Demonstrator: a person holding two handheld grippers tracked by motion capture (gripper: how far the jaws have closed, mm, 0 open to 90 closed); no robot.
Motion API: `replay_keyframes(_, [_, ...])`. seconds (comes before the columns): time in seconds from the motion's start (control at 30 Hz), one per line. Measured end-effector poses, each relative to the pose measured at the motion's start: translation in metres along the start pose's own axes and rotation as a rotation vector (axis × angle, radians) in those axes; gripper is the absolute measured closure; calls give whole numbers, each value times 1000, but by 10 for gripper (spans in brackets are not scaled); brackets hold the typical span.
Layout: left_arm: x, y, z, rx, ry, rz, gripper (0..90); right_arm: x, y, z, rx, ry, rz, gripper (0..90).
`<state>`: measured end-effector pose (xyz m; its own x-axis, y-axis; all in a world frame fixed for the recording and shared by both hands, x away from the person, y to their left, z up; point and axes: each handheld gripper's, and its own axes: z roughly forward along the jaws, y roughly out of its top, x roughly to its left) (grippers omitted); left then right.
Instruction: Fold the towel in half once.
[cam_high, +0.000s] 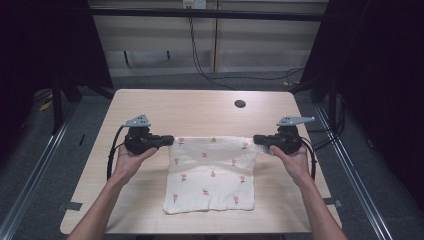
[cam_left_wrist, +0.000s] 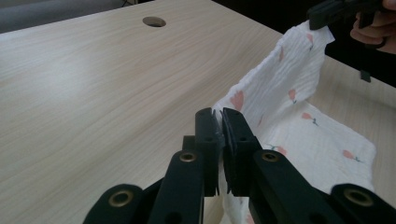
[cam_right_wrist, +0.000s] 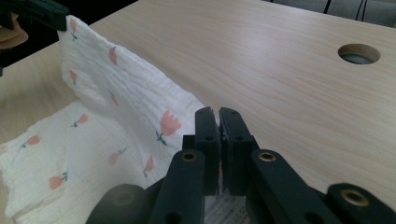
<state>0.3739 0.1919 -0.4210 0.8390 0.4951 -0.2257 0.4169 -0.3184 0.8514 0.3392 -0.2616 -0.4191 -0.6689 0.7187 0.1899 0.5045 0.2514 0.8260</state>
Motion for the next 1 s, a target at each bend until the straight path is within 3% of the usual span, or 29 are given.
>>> replay_keyframes(0.37, [-24, -12, -13, 41, -11, 38, 859, 15, -15, -12, -12, 55, 6, 868])
replay_keyframes(0.43, [-27, -18, -14, 30, -35, 12, 859, 20, -18, -14, -10, 62, -7, 868])
replay_keyframes(0.6, [-32, -28, -12, 57, -35, -5, 859, 30, -26, -18, 0, 79, -20, 868])
replay_keyframes(0.67, [-39, -32, -14, 92, -26, 11, 859, 34, -28, -20, 8, 84, -30, 868])
replay_keyframes(0.8, [-47, -37, -21, 112, -24, 32, 859, 41, -32, -24, -8, 100, -35, 867])
replay_keyframes(0.9, [-48, -41, -22, 109, -32, 26, 859, 47, -37, -26, 0, 111, -37, 867])
replay_keyframes(1.0, [-54, -47, -23, 136, -49, 43, 859, 54, -45, -27, 23, 120, -49, 866])
